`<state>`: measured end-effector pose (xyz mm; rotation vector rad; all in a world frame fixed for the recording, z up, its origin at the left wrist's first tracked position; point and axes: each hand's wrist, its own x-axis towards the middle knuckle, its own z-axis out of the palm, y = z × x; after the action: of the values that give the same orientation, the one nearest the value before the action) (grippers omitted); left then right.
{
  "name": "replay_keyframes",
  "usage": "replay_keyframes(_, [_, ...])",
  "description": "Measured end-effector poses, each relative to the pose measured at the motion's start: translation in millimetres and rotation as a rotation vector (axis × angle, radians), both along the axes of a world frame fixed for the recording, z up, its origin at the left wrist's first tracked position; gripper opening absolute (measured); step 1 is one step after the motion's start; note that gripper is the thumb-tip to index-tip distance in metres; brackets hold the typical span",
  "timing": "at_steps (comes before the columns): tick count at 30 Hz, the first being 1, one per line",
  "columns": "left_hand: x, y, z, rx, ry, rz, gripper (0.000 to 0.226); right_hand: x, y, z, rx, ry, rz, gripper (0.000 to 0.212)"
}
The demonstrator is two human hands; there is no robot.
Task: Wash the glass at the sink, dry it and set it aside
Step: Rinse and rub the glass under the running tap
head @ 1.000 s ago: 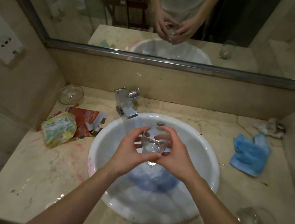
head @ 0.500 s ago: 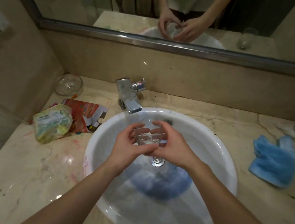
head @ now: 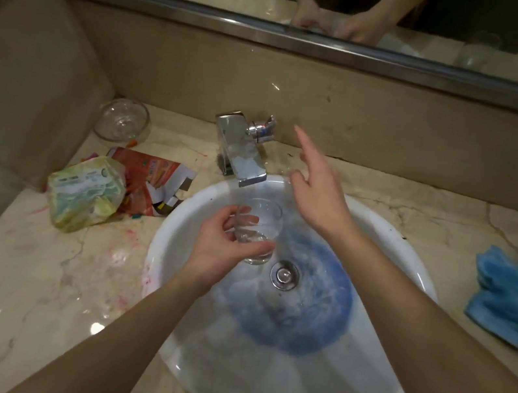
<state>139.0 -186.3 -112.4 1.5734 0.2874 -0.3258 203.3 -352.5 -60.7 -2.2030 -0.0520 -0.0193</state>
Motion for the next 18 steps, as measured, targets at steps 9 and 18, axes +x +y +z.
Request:
replay_keyframes(9, [9,3,-5,-0.033,0.006,0.009,0.062,35,19,1,-0.675,-0.123,0.22,0.088])
replay_keyframes(18, [14,-1,-4,-0.046,-0.001,0.009,0.063,36,20,-9,-0.807,-0.127,0.165,0.095])
